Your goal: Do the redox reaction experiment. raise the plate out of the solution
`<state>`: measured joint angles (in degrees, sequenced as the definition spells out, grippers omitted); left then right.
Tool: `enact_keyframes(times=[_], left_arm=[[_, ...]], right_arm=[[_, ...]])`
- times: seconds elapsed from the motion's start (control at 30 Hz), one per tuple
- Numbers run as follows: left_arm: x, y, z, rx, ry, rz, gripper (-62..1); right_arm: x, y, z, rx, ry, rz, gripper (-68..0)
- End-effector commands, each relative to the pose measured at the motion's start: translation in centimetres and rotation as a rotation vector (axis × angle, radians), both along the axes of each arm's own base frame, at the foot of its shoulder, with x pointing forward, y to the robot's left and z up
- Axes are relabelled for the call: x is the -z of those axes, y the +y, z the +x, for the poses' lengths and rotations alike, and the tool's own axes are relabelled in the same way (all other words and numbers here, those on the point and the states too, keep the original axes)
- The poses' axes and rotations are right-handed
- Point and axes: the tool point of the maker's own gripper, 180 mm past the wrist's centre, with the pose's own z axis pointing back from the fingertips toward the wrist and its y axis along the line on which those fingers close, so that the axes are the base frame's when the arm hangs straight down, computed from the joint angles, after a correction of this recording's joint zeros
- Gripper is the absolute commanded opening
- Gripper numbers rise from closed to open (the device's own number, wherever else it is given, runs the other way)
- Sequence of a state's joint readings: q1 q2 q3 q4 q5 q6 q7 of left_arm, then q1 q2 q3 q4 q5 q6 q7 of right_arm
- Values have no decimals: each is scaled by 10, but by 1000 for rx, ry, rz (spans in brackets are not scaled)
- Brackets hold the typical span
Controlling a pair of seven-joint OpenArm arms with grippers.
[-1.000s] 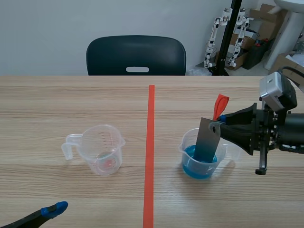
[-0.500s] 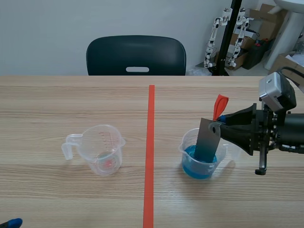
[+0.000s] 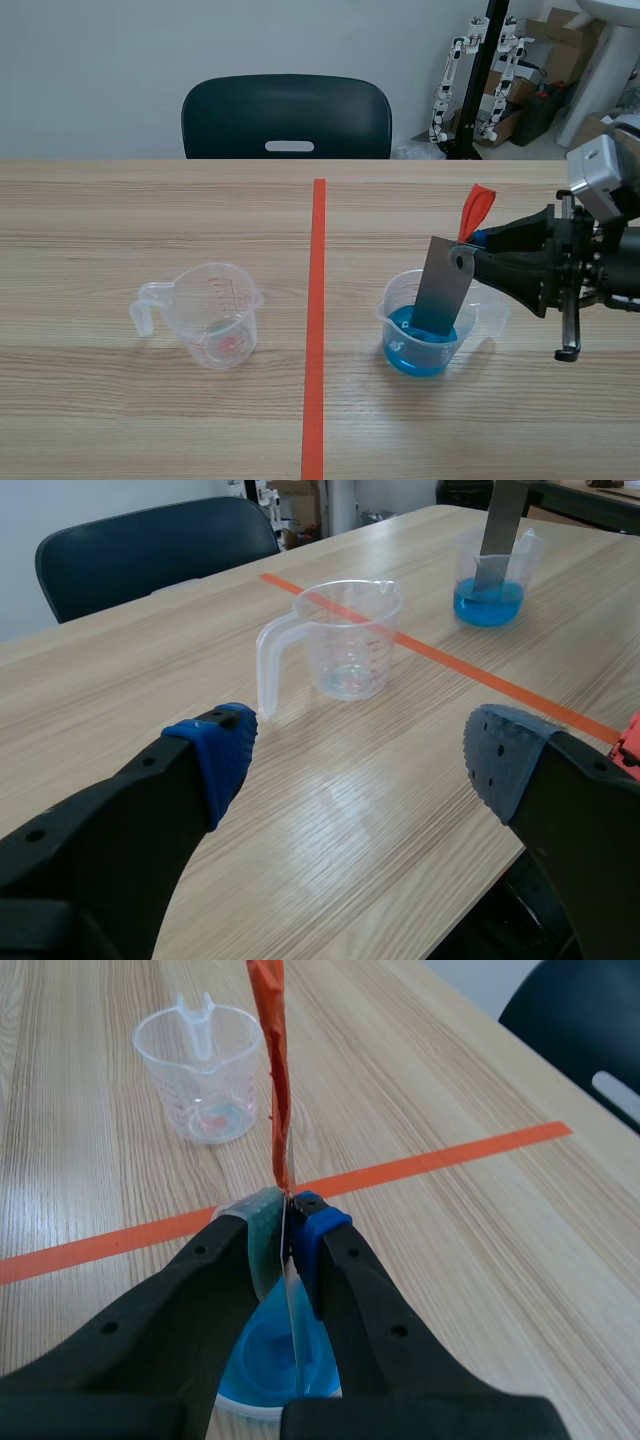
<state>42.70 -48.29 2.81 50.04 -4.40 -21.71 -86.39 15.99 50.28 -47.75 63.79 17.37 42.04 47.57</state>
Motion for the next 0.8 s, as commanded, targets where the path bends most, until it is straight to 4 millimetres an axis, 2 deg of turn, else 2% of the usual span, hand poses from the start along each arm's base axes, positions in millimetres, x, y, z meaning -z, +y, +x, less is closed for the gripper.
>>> enact_keyframes(times=[0.0,0.23,0.33,0.4,0.5,0.57,0.63,0.77], left_arm=[[-23,11,15,18,-61,-20,-212],[-77,39,71,142,-102,61,-270],[-101,41,94,199,-122,83,-338],[-119,41,108,226,-145,84,-417],[-143,33,123,272,-209,91,-542],[-154,21,126,312,-252,83,-585],[-157,8,128,350,-267,84,-586],[-143,-30,129,446,-221,144,-586]], right_arm=[[-22,1,2,-24,-40,26,-669],[-53,-5,0,-32,-70,58,-669],[-66,-9,-2,-37,-80,67,-669],[-73,-10,-5,-48,-88,58,-669],[-85,-13,-8,-51,-94,64,-669],[-95,-16,-8,-44,-93,78,-669],[-103,-18,-8,-35,-90,90,-669],[-117,-19,-11,-29,-77,94,-669]])
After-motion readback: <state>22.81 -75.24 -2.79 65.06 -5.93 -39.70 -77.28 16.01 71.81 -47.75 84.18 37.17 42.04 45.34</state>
